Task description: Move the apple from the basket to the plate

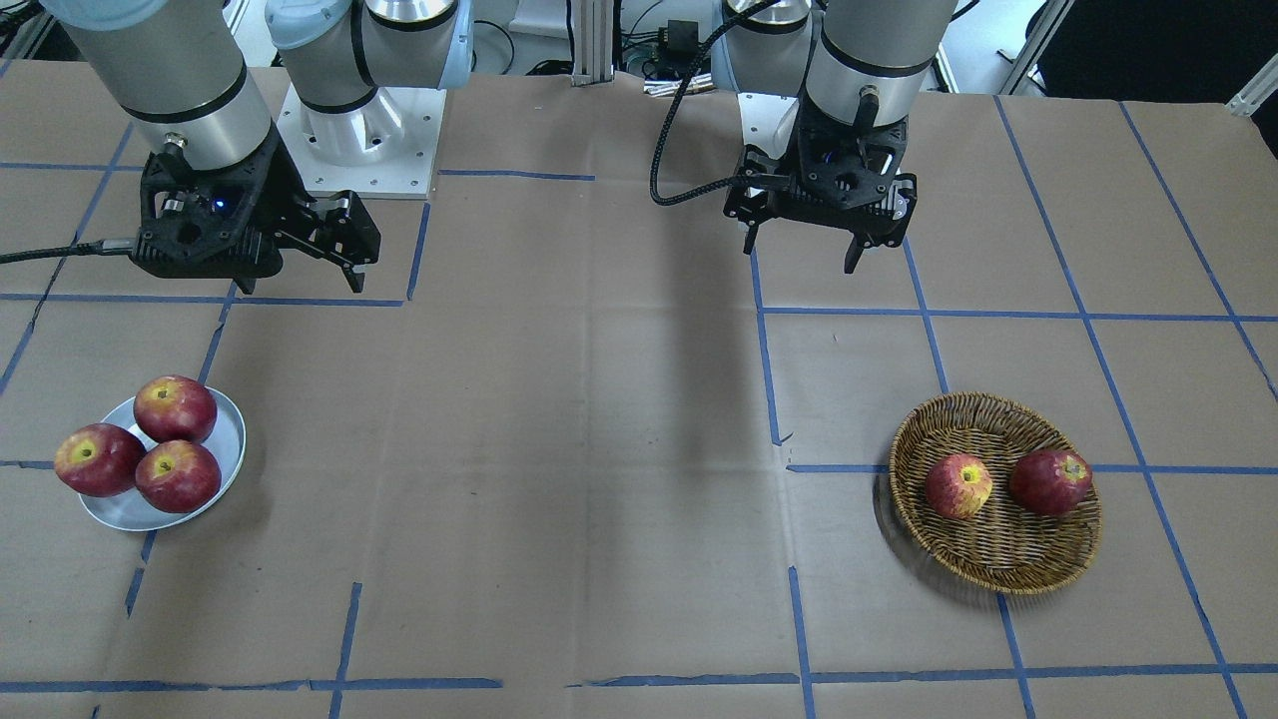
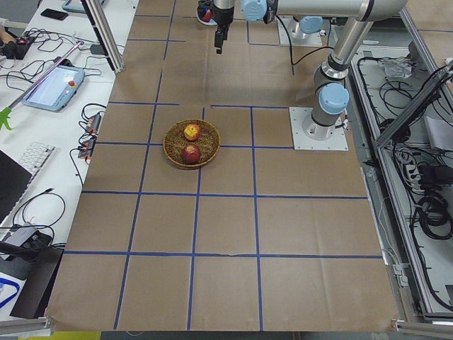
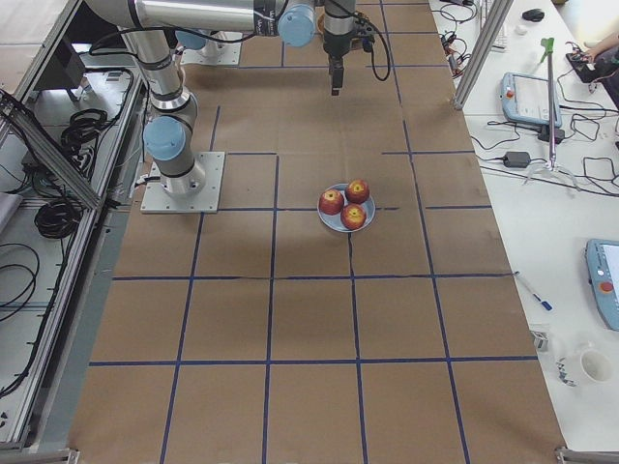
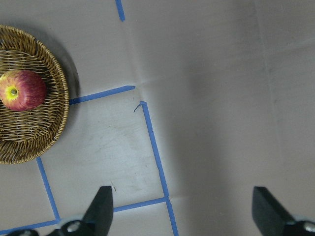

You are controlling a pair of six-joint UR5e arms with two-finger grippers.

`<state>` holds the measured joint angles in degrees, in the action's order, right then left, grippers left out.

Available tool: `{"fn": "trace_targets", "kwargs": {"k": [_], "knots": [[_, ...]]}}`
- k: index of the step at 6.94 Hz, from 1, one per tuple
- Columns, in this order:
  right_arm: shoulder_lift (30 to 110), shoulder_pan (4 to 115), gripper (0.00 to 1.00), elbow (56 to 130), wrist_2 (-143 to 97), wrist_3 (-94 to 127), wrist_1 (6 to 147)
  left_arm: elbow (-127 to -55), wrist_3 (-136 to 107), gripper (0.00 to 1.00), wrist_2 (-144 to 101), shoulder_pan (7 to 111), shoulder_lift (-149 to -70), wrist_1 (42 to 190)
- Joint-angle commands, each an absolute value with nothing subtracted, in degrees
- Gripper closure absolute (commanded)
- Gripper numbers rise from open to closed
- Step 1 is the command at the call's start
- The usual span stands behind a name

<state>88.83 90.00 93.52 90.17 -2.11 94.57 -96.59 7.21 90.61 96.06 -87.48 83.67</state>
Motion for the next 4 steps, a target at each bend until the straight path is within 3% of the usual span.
{"fn": "trace_targets", "kwargs": {"k": [1,4], "knots": [[88.86,90.00,0.00,93.52,90.18,-2.11,94.57,-96.59,7.12,0.01,90.35,96.06,-87.54,83.67],[88.86,90.00,0.00,93.52,90.09,-2.11,94.57,-96.59,7.21,0.01,90.61,96.15,-87.54,83.67]]}}
